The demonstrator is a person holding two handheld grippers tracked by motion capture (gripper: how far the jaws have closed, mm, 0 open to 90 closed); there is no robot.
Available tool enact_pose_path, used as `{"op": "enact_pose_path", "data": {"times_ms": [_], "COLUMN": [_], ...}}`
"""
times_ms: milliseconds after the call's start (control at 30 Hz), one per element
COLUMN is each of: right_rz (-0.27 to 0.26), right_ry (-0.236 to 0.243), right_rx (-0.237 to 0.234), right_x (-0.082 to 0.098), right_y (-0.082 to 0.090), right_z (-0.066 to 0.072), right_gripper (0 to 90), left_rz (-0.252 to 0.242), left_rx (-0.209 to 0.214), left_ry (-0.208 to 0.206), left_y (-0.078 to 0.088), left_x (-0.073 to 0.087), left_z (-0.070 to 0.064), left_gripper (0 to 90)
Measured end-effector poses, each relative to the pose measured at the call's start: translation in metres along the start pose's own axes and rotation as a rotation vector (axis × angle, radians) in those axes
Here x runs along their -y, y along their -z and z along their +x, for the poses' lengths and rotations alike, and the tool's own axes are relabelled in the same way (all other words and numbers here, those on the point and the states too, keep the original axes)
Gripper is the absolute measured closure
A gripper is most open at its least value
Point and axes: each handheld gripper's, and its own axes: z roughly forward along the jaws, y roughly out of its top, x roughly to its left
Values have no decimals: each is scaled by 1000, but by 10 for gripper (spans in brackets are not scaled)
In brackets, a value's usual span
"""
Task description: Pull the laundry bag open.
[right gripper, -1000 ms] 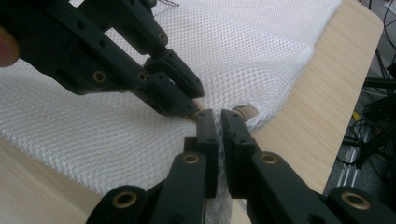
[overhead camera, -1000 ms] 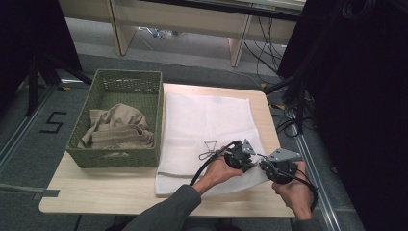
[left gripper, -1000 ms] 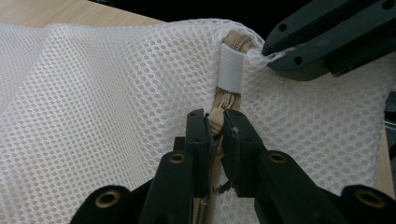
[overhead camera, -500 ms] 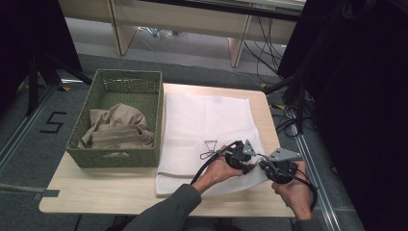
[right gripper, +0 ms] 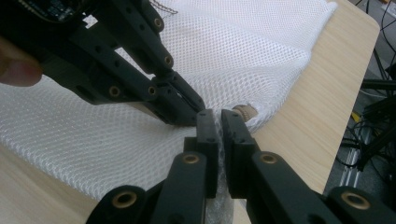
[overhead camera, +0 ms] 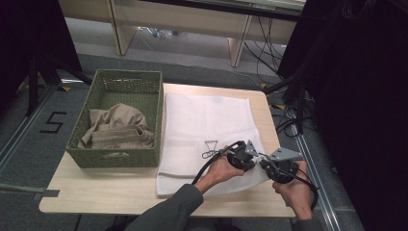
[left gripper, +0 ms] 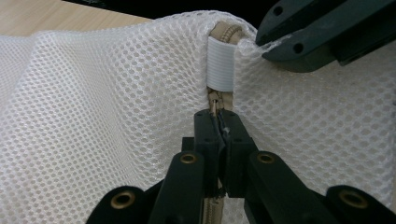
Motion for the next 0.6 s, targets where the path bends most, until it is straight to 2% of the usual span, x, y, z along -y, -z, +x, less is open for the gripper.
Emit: {"op": "enact_pose_path", "data": {"times_ms": [133, 200, 267, 300, 333, 367, 400, 433, 467, 500, 567, 600], "right_rz": [-10, -10, -17, -17, -18, -18, -22, -22, -21, -32, -28, -28], "right_ry": [-26, -37, -70, -70, -111, -111, -152, -152, -182, -251, -263, -291], "right_rx": [-2, -15, -10, -10, -2, -2, 3, 3, 4, 6, 4, -4], "right_x": [2, 3, 5, 5, 8, 8, 11, 11, 13, 15, 16, 17], "right_y": [0, -1, -1, -1, -2, -2, -3, -3, -4, -6, -6, -7], "right_z": [-2, -4, -5, -5, -9, -9, -13, -13, -14, -19, -19, -22], "right_gripper": [867, 857, 810, 810, 757, 757, 671, 671, 625, 566, 548, 528], "left_rz": [0, 4, 0, -2, -8, -8, -13, -14, -14, -15, -19, -18], "left_rx": [-14, -17, -23, -29, -32, -32, -35, -37, -40, -43, -43, -43], "left_ry": [-24, -26, -28, -28, -23, -23, -21, -27, -29, -30, -31, -34], "left_y": [4, 4, 5, 6, 7, 7, 9, 9, 10, 11, 12, 12], "left_x": [0, 0, 0, 0, -1, -1, -1, -2, -2, -2, -2, -2], "left_z": [-1, -1, -1, -2, -2, -2, -2, -1, -1, -1, -2, -3], "left_gripper": [869, 869, 869, 869, 869, 869, 869, 869, 869, 869, 869, 869]}}
